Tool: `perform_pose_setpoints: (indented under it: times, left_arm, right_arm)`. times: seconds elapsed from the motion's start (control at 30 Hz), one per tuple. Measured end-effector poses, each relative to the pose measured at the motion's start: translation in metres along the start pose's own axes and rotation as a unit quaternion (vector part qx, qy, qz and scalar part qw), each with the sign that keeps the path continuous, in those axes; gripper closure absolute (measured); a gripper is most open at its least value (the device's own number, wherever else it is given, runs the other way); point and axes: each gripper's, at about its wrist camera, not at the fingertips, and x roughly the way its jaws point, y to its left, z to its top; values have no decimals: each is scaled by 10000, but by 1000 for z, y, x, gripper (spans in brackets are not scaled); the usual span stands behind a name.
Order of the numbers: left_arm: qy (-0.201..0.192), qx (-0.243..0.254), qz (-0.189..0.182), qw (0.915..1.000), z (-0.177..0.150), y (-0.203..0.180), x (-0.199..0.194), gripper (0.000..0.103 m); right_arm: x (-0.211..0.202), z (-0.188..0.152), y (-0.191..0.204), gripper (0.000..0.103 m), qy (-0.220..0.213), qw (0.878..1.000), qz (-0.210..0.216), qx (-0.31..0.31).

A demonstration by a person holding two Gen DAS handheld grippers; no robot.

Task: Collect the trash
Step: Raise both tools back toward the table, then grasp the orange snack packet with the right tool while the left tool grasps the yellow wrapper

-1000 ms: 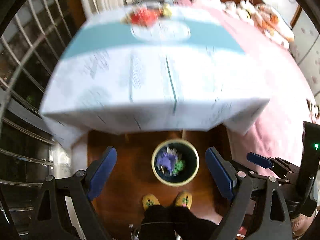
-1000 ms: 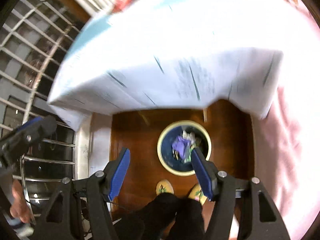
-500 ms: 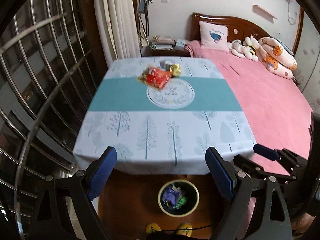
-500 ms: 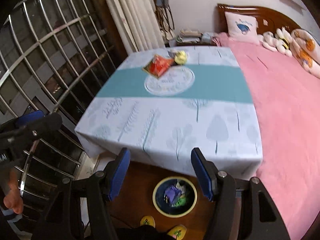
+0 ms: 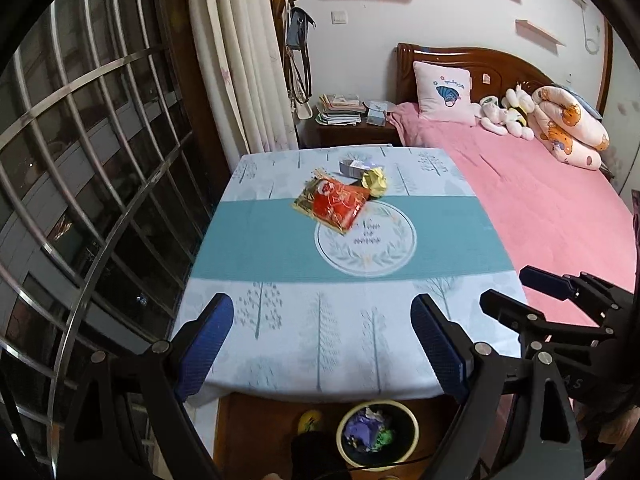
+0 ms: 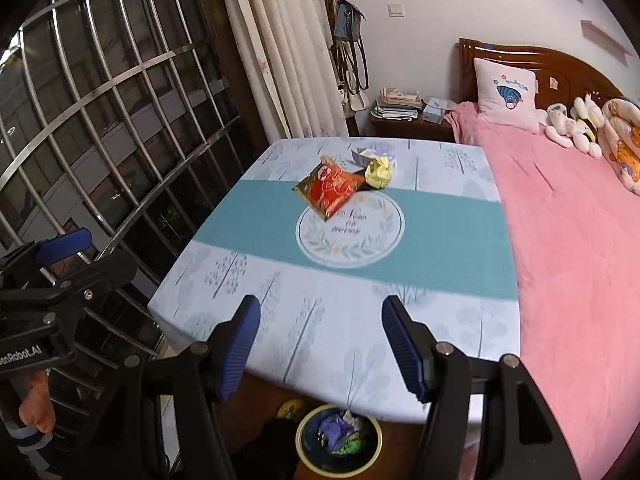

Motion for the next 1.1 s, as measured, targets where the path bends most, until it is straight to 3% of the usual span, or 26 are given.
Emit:
perform_pose_setpoints:
  times: [0.3,0.57,0.87,1.1]
  left_arm:
    - [478,142,-287,9983,84,52,116,14]
    - [967,390,-555,9930,148,99,242,14]
    - [1445,211,-688,9869,173,122,366,14]
    - [1706,75,-682,9829,175,131,422,14]
  right_arm:
    - [95,87,5,40,231,9996,-143,13]
    - [226,159,-3,40,834,9958,-229,308]
    - [356,192,-19,40,1556,9875,-260,40]
    - [406,193,-16,40,2012,9781,-251,-462]
